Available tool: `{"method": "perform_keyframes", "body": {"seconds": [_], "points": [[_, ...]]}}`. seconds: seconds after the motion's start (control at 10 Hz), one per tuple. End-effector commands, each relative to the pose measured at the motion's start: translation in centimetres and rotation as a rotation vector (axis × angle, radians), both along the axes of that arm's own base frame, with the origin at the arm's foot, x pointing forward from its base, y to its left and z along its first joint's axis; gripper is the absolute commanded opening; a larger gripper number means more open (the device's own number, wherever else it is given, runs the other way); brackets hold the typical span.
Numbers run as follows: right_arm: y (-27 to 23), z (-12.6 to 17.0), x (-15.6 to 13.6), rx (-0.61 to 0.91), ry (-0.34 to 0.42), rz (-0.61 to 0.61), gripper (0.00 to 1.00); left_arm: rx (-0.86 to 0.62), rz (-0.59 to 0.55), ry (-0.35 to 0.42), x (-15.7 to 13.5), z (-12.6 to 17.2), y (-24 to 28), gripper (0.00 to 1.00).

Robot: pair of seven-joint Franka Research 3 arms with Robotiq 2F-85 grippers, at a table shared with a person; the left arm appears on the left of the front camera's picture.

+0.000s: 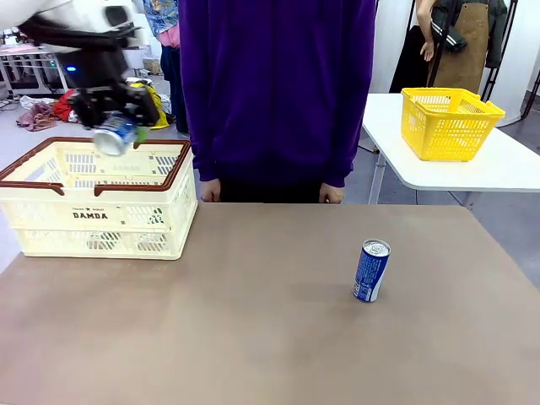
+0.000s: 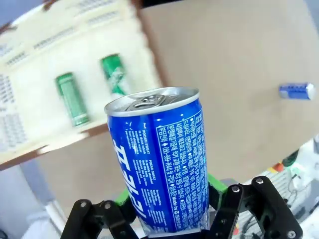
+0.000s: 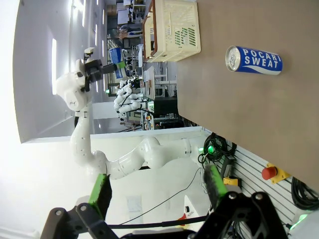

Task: Place the drinks into the Shopping basket.
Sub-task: Pick up one drink and place it into the Shopping basket.

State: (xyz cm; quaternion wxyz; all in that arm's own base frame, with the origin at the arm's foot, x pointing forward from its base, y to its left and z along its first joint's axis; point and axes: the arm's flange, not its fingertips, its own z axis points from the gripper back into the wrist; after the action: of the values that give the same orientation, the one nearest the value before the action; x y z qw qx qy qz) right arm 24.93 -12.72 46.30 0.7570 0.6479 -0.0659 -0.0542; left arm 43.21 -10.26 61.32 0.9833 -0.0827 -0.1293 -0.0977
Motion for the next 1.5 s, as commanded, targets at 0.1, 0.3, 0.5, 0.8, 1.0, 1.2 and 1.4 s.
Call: {"method": "perform_keyframes", "body": {"seconds": [0.1, 0.3, 0.5, 0.8, 1.0, 1.2, 1.4], "points": [[0.2, 0.7, 0.3, 0.026, 0.006, -0.012, 1.0, -0.025, 0.144, 0.018, 1.2, -1.3, 6.0, 0.0], [0.2, 0.7, 0.3, 0.026, 0.006, -0.012, 1.0, -0.052, 0.206, 0.014, 2.0, -3.1, 7.5, 0.0], [0.2, 0.7, 0.3, 0.026, 0.006, -0.012, 1.0, -0.029, 0.178, 0.045, 2.1, -2.8, 8.7, 0.0], [0.2, 0.7, 0.3, 0.026, 0.006, -0.012, 1.0, -0.029, 0.178, 0.045, 2.1, -2.8, 8.7, 0.0], [0.2, 0.7, 0.3, 0.026, 0.006, -0.012, 1.0, -0.039, 0.195, 0.052, 2.2, -3.4, 8.5, 0.0], [0.2, 0.7, 0.3, 0.026, 0.006, -0.012, 1.0, 0.022, 0.105, -0.028, 4.8, -4.6, 6.9, 0.0], [0.2, 0.7, 0.3, 0.026, 0.006, -0.012, 1.0, -0.014, 0.084, -0.041, 7.7, -6.3, 6.4, 0.0]]}}
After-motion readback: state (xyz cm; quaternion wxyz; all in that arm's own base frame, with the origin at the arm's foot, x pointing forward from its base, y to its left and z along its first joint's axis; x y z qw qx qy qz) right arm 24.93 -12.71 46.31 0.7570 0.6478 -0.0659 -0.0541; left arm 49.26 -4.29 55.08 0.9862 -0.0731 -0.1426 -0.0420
